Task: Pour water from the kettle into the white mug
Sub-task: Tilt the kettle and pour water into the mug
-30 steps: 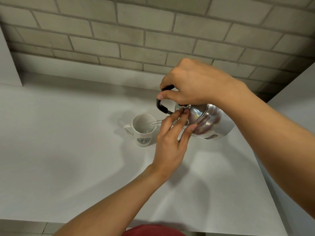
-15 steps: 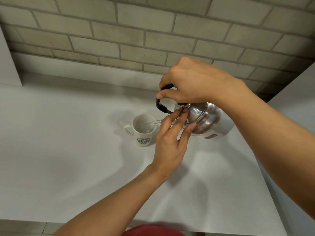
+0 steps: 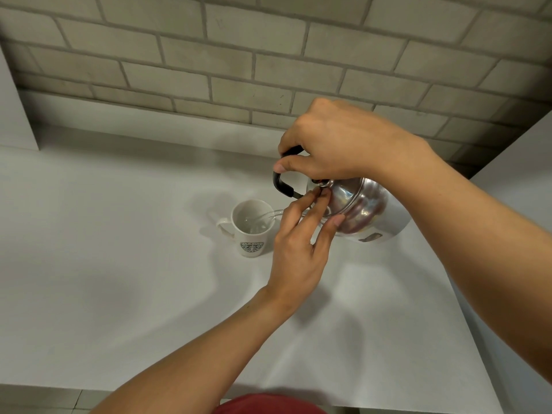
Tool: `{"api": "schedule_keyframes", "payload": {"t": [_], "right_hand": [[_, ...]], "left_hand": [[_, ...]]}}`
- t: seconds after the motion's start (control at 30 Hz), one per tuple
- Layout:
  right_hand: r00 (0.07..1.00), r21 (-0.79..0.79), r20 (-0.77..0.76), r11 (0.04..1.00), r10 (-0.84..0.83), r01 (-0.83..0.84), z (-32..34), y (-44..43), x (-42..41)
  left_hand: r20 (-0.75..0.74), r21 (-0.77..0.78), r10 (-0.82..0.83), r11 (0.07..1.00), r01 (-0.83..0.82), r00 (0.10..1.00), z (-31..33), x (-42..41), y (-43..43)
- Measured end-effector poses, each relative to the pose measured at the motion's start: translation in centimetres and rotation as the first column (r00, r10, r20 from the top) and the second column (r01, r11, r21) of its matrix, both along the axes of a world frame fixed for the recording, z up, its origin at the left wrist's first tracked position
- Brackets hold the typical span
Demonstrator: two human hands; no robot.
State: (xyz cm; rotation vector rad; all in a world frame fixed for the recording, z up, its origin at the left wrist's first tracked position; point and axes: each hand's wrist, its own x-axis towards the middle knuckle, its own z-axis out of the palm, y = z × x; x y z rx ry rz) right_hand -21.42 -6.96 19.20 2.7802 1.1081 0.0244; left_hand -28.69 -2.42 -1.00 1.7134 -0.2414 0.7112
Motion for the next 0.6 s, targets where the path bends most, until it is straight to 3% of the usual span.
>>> {"api": "schedule_keyframes", "payload": {"t": [0.6], "right_hand": [[1.000,-0.037,0.010,0.999,0.021,-0.021,-0.11,0.97,0.71]], "left_hand": [[0.006,-0.066,0.007,0.998,-0.007,1.000,-0.13,0.07,0.07]]}}
